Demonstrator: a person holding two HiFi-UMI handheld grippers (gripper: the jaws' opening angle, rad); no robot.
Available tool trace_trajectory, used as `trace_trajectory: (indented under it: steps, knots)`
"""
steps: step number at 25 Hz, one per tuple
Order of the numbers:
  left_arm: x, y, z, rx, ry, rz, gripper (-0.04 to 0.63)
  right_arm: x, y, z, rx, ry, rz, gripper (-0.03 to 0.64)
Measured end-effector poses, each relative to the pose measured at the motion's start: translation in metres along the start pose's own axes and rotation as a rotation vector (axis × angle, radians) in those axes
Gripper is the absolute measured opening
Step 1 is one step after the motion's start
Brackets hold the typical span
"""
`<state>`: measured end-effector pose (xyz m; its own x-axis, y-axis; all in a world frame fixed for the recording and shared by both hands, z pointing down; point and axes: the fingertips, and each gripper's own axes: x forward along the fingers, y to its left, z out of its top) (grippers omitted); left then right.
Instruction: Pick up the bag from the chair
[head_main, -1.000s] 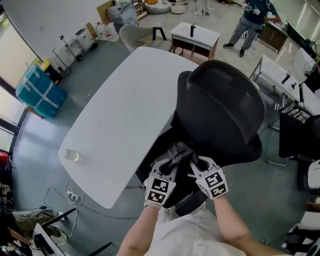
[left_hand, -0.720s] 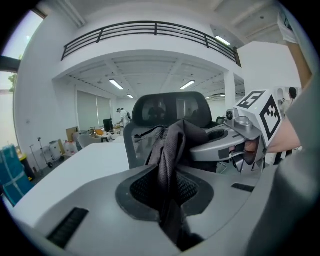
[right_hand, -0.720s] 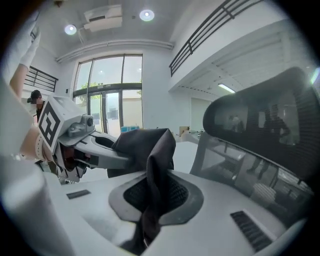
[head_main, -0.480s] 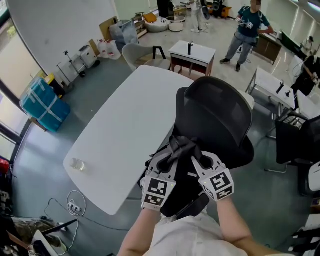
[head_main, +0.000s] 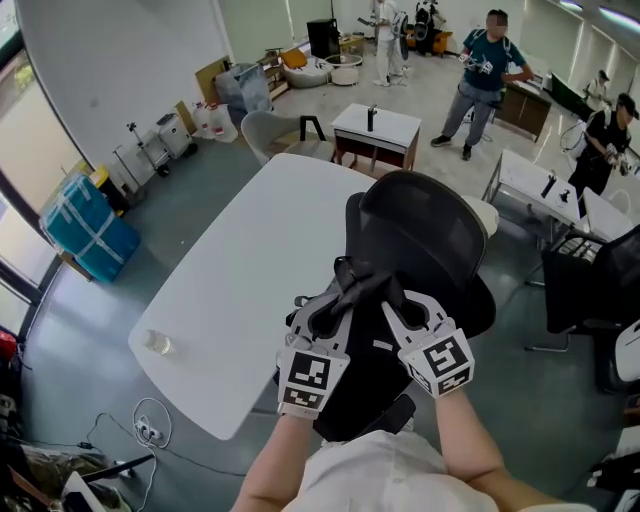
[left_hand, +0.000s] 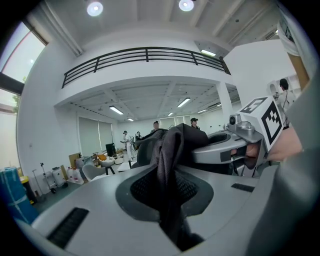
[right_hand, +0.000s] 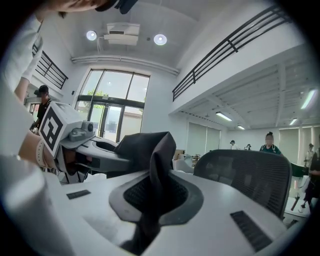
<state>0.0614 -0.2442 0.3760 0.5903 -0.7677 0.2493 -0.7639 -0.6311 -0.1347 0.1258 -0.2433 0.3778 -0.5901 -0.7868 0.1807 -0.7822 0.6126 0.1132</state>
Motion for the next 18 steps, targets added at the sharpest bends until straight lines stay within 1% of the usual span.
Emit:
trace_trajectory:
  steps: [8,18]
  knots:
    - [-0.004,-0.001,0.020,0.017,-0.039,0.001,0.060,-0.008,-0.004,0.020,-0.024,-0.033,-0.020,0.032]
    - [-0.003,-0.008,0.029,0.020,-0.055,-0.006,0.060,-0.017,-0.009,0.024,-0.019,-0.044,-0.016,0.031]
